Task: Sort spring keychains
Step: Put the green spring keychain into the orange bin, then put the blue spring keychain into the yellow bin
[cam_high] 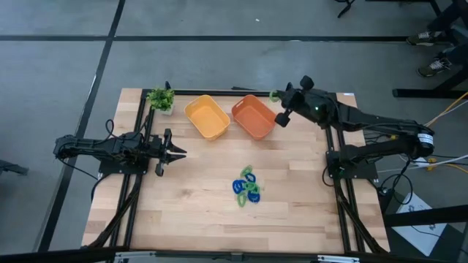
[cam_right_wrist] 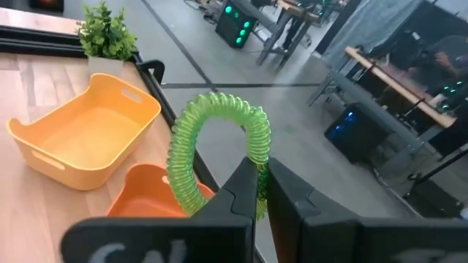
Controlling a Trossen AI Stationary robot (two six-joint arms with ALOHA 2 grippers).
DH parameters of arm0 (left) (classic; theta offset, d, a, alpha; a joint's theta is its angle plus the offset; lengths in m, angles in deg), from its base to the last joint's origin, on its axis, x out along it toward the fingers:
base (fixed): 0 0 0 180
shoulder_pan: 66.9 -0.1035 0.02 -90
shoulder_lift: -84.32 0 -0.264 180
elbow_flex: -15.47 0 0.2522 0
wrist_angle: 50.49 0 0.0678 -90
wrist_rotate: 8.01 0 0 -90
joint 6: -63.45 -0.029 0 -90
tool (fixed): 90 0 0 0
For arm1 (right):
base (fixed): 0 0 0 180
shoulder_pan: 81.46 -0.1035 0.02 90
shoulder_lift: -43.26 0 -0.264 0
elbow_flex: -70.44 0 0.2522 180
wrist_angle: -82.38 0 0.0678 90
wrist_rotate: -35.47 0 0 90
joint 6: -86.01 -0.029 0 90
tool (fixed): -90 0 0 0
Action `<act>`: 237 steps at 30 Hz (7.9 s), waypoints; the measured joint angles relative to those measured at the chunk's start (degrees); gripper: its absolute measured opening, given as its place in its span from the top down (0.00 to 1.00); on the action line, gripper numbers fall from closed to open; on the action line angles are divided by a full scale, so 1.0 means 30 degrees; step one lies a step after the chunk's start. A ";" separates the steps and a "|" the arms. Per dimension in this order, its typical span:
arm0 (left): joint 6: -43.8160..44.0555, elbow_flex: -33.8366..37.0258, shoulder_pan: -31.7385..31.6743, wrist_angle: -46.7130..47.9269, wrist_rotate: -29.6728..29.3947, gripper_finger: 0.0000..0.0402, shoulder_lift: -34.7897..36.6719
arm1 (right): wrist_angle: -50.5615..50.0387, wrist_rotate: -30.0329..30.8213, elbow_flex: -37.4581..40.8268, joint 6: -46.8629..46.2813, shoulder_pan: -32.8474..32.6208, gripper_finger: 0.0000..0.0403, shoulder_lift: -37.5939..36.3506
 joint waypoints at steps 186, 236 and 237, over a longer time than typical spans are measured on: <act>0.0000 0.0000 0.0000 0.0000 -0.0003 0.83 -0.0036 | 0.4112 -0.8425 -0.0845 -0.4537 -0.8957 0.57 1.5365; 0.0000 0.0000 0.0000 0.0000 -0.0001 0.83 -0.0044 | 0.4506 -0.8747 -0.0845 -0.4927 -0.8622 0.97 1.5476; 0.0000 0.0000 0.0000 0.0000 -0.0001 0.83 -0.0044 | 0.4505 -0.8747 -0.0845 -0.4953 -0.8622 0.97 1.5404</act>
